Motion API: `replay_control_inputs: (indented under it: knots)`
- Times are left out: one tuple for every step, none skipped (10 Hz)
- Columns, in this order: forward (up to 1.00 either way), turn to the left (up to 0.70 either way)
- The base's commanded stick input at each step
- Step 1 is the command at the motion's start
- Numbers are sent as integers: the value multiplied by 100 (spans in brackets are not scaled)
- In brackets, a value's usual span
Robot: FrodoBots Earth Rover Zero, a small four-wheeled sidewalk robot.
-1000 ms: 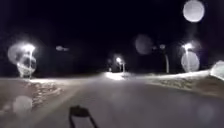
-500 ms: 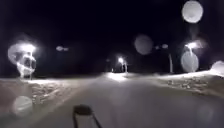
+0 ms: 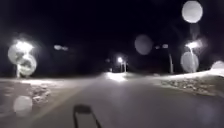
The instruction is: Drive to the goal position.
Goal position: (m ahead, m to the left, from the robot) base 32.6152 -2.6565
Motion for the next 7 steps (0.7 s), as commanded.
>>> replay_control_inputs:
  knots:
    - [100,3]
    - [100,4]
    - [100,5]
    - [100,5]
    - [100,5]
    - [100,13]
    - [100,13]
